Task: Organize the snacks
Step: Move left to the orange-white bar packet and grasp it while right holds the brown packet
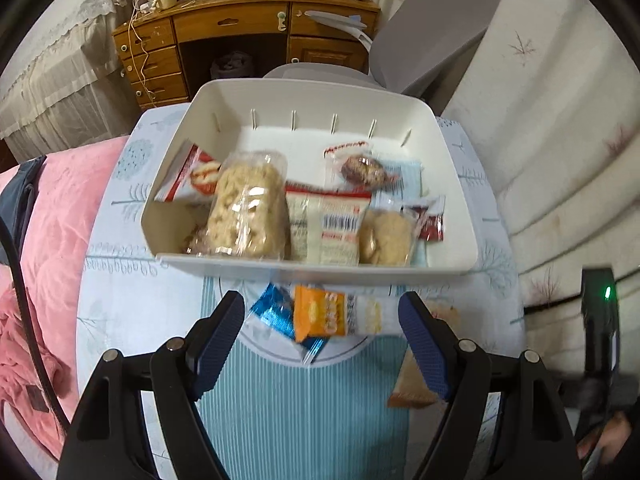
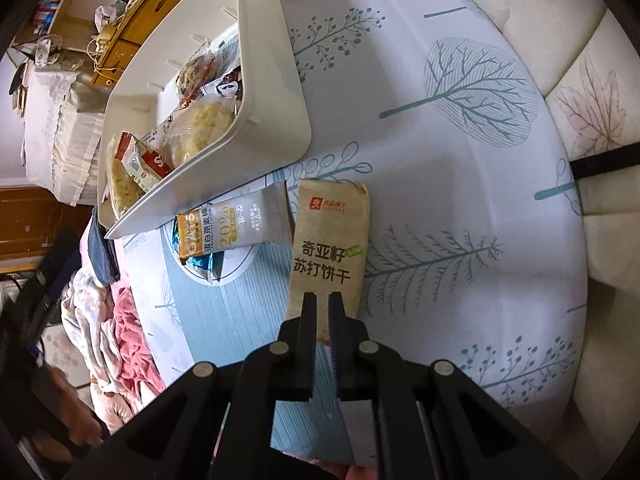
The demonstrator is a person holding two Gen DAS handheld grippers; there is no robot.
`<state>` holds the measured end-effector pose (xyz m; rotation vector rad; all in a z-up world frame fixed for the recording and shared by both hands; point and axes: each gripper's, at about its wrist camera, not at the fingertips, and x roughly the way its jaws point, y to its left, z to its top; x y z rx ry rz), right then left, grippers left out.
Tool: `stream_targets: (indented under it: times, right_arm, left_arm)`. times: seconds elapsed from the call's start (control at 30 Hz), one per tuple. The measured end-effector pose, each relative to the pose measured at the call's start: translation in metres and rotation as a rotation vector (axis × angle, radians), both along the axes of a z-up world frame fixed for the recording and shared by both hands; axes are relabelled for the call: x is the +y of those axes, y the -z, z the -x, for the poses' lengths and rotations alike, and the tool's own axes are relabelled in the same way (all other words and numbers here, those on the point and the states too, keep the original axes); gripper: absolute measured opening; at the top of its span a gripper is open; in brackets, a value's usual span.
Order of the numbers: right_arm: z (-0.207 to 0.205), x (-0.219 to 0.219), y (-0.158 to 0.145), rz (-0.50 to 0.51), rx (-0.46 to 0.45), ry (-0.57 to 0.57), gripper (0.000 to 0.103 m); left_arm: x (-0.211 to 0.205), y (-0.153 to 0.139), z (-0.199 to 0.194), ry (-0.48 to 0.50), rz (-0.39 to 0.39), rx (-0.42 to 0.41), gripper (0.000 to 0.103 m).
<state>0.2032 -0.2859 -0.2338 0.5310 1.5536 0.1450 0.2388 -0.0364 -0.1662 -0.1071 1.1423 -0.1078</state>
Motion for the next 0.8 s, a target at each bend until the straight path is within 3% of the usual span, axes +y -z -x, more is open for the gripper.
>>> stream_targets:
  times: [0.2, 0.47, 0.63, 0.8]
  right_arm:
    - [0.01, 0.008, -0.003, 0.044, -0.003, 0.057, 0.006]
    - [0.022, 0.019, 0.002, 0.064, 0.016, 0.158, 0.007]
    - [0.032, 0.021, 0.008, 0.073, 0.019, 0.229, 0.022]
    - [0.044, 0.02, 0.017, 0.058, 0.009, 0.297, 0.029]
  left_arm:
    - [0.008, 0.02, 0.016, 0.092, -0.04, 0.017, 0.078]
    - [0.003, 0.038, 0.024, 0.273, -0.091, -0.062, 0.078]
    - [-0.004, 0.055, 0.026, 0.39, -0.132, -0.104, 0.078]
    - [-0.018, 0.069, 0.031, 0.484, -0.213, -0.172, 0.078]
